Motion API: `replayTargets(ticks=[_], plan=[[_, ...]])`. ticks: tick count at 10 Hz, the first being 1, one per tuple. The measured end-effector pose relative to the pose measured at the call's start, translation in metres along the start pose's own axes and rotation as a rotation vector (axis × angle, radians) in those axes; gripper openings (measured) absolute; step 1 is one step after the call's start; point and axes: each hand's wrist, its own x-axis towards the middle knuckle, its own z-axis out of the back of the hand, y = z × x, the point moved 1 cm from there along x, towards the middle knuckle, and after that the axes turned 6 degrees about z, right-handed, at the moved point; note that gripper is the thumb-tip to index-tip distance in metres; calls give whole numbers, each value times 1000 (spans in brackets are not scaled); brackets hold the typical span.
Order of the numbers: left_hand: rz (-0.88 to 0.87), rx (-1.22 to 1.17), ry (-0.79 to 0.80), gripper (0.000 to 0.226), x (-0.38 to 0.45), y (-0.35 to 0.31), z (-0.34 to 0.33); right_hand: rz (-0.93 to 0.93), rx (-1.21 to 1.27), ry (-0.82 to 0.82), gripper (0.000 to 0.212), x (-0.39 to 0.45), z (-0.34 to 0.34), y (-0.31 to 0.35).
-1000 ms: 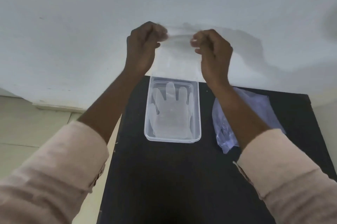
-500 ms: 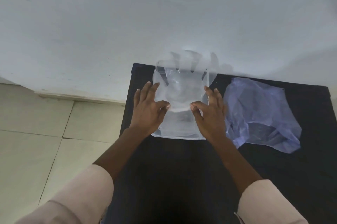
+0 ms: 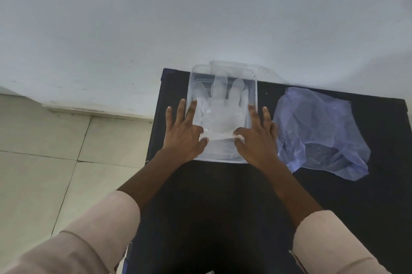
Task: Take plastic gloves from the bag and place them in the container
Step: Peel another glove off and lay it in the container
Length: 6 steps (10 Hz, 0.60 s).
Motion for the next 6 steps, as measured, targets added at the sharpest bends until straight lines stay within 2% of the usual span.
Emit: replayTargets(ticks=[1, 4, 5, 6], plan=[[-90, 47, 67, 52, 2, 8, 5, 45, -69, 162, 25, 2, 9, -4], [-134, 88, 183, 57, 6, 12, 10, 133, -122, 393, 35, 7, 29, -7], [-104, 56, 185, 57, -2, 9, 22, 160, 22, 349, 39, -1, 39, -10], [-112, -81, 22, 50, -7, -2, 38, 168, 182, 170, 44, -4, 55, -14]])
